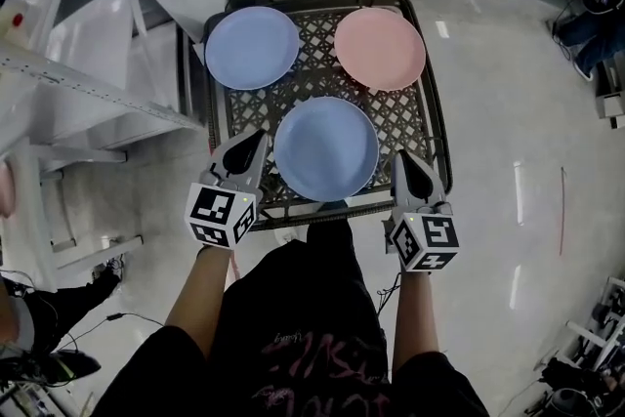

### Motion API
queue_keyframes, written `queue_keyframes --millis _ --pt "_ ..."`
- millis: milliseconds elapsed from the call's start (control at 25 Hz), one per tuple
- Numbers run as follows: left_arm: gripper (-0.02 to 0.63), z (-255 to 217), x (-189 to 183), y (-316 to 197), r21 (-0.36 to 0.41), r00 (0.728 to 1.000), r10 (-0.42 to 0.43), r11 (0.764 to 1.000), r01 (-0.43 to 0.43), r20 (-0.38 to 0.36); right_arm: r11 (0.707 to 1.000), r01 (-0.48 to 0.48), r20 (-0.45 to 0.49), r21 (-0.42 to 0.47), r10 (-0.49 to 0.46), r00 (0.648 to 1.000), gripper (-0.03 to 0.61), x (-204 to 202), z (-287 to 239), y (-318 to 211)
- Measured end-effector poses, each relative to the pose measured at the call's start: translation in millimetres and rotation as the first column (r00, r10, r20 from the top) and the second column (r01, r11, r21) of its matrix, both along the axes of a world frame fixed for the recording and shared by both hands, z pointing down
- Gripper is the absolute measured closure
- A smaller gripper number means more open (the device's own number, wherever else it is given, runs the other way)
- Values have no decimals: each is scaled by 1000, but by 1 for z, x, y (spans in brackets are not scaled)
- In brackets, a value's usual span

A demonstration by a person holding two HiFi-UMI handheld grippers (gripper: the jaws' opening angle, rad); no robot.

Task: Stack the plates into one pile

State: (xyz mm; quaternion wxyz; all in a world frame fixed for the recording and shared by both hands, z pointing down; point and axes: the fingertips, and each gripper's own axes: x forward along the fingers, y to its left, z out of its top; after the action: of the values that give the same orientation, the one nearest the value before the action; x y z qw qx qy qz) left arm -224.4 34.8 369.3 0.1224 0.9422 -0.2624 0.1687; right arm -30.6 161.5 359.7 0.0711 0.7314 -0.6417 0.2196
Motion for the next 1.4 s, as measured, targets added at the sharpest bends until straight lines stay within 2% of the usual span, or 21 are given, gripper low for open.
queue_keyframes --millis 360,440,640,760,880,1120,1400 --pt "614 67 8 -10 -99 995 -28 994 38 97 992 33 95 -122 -21 995 566 3 72 -10" --pt "599 82 8 -9 -129 993 -36 990 51 115 987 45 114 -152 -27 993 510 4 88 -11" --pt "506 117 4 -4 -187 985 -50 979 81 164 973 39 148 -225 -6 989 486 8 124 -7" --pt "472 135 4 -5 -213 979 -64 971 105 193 963 40 175 -268 7 984 422 9 142 -9" --pt "451 151 5 -9 -231 972 -71 965 124 223 952 42 193 -304 19 981 390 11 158 -12" --pt "443 176 6 -15 -238 959 -52 964 121 277 936 51 220 -350 29 975 388 14 183 -20" --pt "462 188 14 -13 -284 960 -48 950 130 277 915 63 238 -399 37 970 391 13 198 -23"
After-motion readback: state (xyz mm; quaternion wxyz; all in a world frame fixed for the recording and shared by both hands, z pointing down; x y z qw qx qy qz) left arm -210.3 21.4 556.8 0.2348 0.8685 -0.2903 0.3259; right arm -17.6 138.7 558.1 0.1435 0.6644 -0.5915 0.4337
